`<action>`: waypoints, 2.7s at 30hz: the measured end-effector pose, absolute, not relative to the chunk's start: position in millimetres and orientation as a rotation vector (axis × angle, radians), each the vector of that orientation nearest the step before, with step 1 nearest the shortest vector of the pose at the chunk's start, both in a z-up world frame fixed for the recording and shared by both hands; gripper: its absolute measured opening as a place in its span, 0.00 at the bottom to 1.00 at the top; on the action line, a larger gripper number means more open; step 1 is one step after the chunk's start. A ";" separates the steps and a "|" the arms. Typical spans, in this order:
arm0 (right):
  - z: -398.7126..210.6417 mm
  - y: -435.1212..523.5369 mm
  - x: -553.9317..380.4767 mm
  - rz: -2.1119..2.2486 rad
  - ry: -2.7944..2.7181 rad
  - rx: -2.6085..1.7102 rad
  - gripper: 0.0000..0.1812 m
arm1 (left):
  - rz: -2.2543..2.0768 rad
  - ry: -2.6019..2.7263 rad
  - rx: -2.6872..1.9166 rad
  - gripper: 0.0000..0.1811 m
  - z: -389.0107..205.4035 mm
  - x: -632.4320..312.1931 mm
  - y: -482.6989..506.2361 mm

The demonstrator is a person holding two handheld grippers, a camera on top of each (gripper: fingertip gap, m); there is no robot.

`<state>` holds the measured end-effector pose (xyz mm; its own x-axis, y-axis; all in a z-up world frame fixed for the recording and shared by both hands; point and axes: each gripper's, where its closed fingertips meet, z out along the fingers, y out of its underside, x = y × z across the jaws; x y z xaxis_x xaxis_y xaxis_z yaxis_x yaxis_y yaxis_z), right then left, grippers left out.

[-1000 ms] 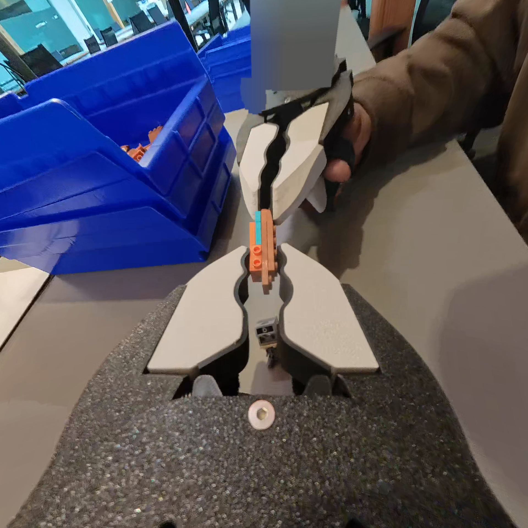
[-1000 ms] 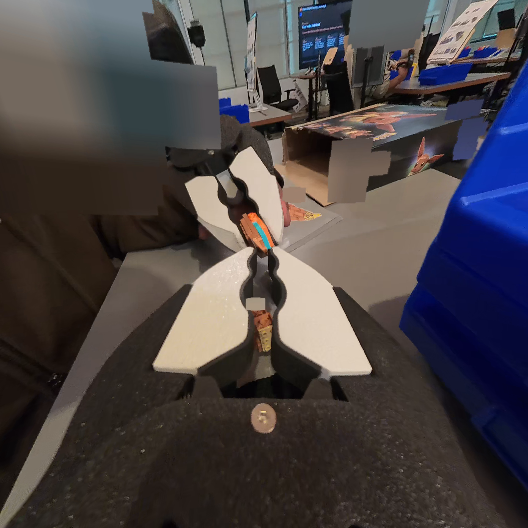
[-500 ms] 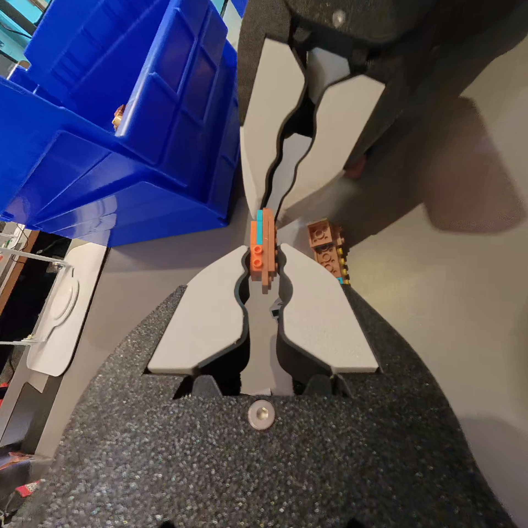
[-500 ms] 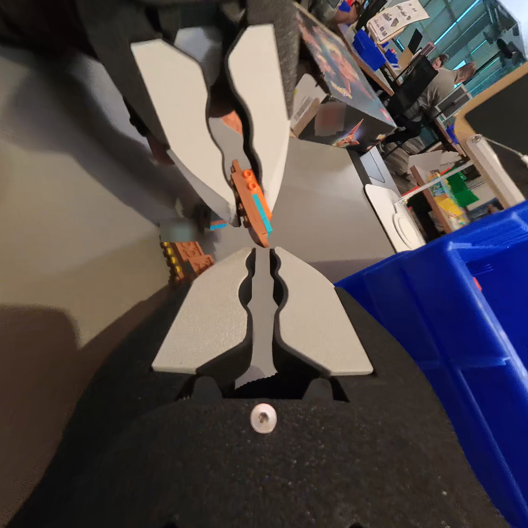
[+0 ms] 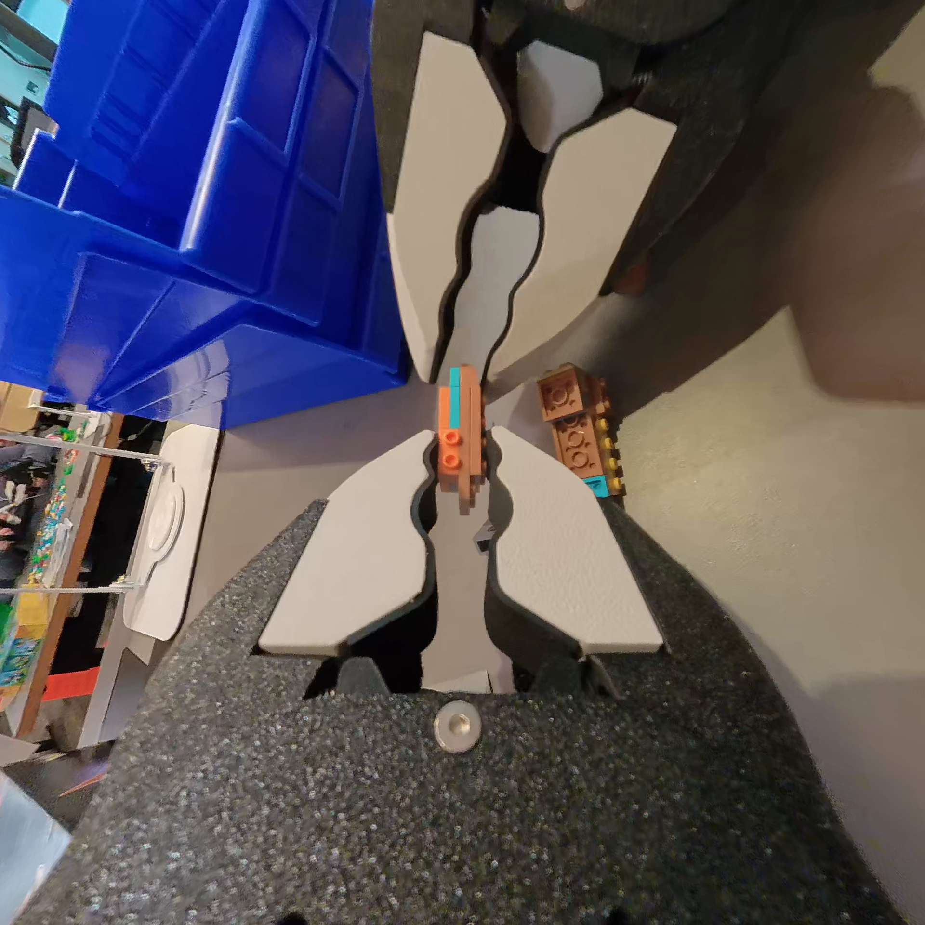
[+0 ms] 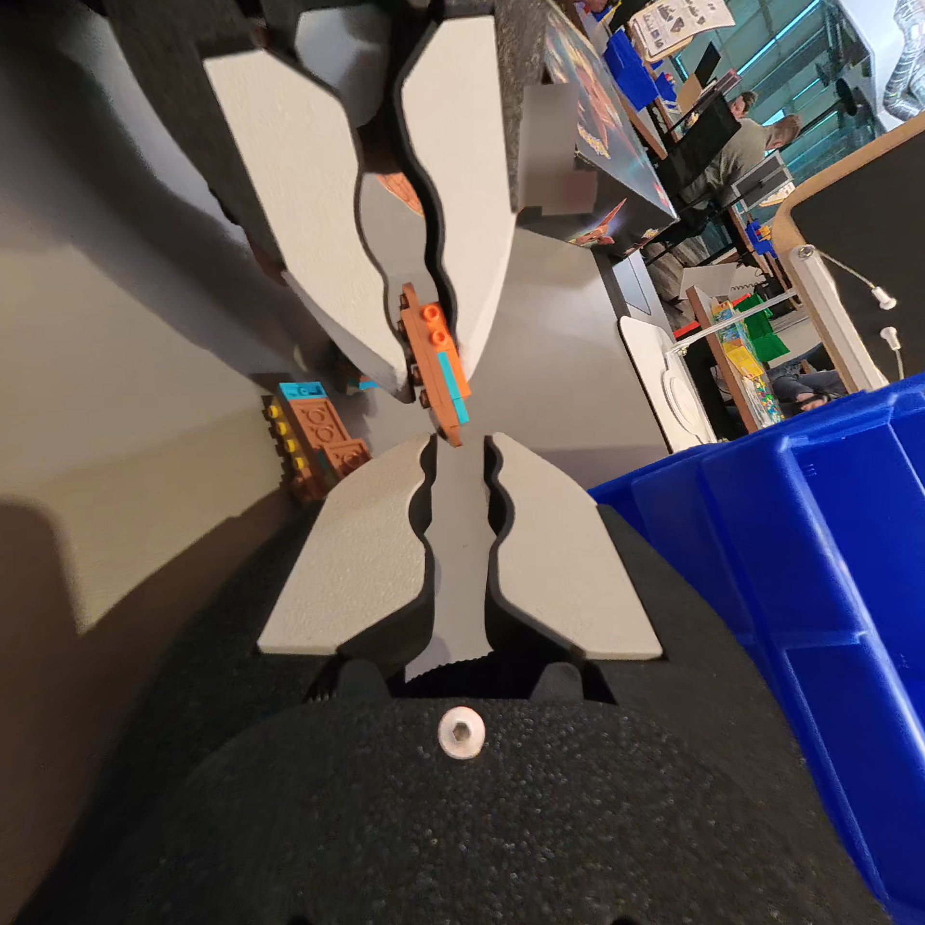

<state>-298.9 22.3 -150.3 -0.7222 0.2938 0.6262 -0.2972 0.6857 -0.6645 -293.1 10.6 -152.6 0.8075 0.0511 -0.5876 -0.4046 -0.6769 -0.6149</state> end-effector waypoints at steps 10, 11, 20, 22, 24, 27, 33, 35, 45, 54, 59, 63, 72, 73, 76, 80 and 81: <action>-154.0 22.0 -300.2 0.964 -2.148 -0.009 0.06 | 0.697 0.178 -2.184 0.09 -153.0 -293.1 16.4; -153.3 23.1 -301.1 0.957 -2.142 -0.018 0.06 | 0.684 0.151 -2.177 0.09 -152.5 -293.6 17.4; -144.5 29.5 -309.7 0.924 -2.079 -0.116 0.07 | 0.581 -0.078 -2.112 0.09 -146.5 -299.0 22.9; -142.3 30.0 -310.3 0.921 -2.059 -0.111 0.07 | 0.528 -0.128 -2.090 0.09 -144.6 -299.2 23.6; -141.0 30.0 -310.5 0.921 -2.050 -0.110 0.07 | 0.474 -0.161 -2.070 0.09 -143.5 -299.1 23.9; -138.9 30.0 -310.6 0.919 -2.033 -0.107 0.07 | 0.404 -0.206 -2.041 0.09 -141.8 -299.1 24.4; -136.6 30.6 -310.4 0.897 -2.002 -0.090 0.07 | 0.284 -0.271 -2.002 0.09 -140.2 -298.0 25.3; -136.7 29.7 -310.0 0.905 -2.007 -0.085 0.07 | 0.252 -0.276 -1.998 0.09 -140.5 -297.5 24.8; -141.5 31.1 -305.8 1.068 -2.167 -0.113 0.04 | 0.762 0.187 -2.056 0.09 -134.1 -295.5 20.7; -153.4 29.1 -306.0 0.859 -2.132 0.003 0.05 | 0.963 0.340 -2.103 0.09 -141.3 -293.4 23.5; -156.5 31.9 -310.0 0.746 -2.097 0.010 0.05 | 0.998 0.312 -2.137 0.09 -144.2 -295.0 24.5; -155.9 34.6 -311.8 0.679 -2.068 0.026 0.04 | 0.993 0.265 -2.152 0.09 -144.2 -295.2 25.7; -138.1 31.0 -310.0 0.686 -1.940 0.038 0.02 | 0.640 -0.106 -2.080 0.09 -137.2 -304.0 22.0; -136.8 29.9 -309.7 0.685 -1.933 0.036 0.02 | 0.587 -0.126 -2.063 0.09 -136.6 -304.0 21.4; -139.5 32.0 -313.4 0.714 -1.967 -0.024 0.02 | 0.559 -0.177 -2.037 0.09 -135.4 -309.5 19.0; -148.9 43.2 -322.1 0.744 -2.020 -0.119 0.02 | 0.656 -0.204 -2.021 0.09 -135.4 -321.6 15.5; -150.0 46.0 -324.6 0.755 -2.026 -0.146 0.02 | 0.669 -0.214 -2.011 0.09 -134.5 -323.7 14.3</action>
